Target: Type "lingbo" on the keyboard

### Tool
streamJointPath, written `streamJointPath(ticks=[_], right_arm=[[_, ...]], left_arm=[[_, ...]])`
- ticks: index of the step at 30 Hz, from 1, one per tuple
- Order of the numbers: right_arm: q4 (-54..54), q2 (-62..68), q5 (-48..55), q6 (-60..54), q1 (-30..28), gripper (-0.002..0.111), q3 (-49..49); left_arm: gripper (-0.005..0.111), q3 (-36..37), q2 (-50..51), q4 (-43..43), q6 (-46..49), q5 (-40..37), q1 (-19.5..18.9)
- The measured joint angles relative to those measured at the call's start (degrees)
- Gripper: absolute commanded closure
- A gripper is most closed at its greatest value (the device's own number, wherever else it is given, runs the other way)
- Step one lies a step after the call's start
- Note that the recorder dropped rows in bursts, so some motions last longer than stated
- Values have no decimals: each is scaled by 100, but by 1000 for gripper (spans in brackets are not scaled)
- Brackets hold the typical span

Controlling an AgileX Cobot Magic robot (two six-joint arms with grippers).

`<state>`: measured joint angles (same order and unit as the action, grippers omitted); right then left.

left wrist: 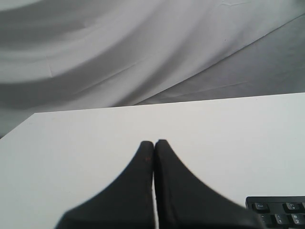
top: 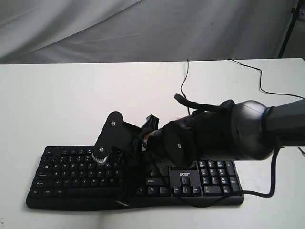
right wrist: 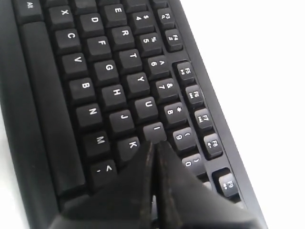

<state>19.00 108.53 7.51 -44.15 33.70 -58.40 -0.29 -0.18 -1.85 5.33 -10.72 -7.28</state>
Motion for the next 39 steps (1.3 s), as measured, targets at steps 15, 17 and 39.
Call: streamJointPath(ticks=[15, 17, 39], right_arm=[[0, 512, 240, 82, 0, 108, -573], [0, 551, 230, 82, 0, 108, -573], [0, 704, -76, 96, 0, 108, -587]], left_arm=[[106, 0, 0, 0, 0, 0, 0], [106, 0, 0, 0, 0, 0, 0], [106, 0, 0, 0, 0, 0, 0]])
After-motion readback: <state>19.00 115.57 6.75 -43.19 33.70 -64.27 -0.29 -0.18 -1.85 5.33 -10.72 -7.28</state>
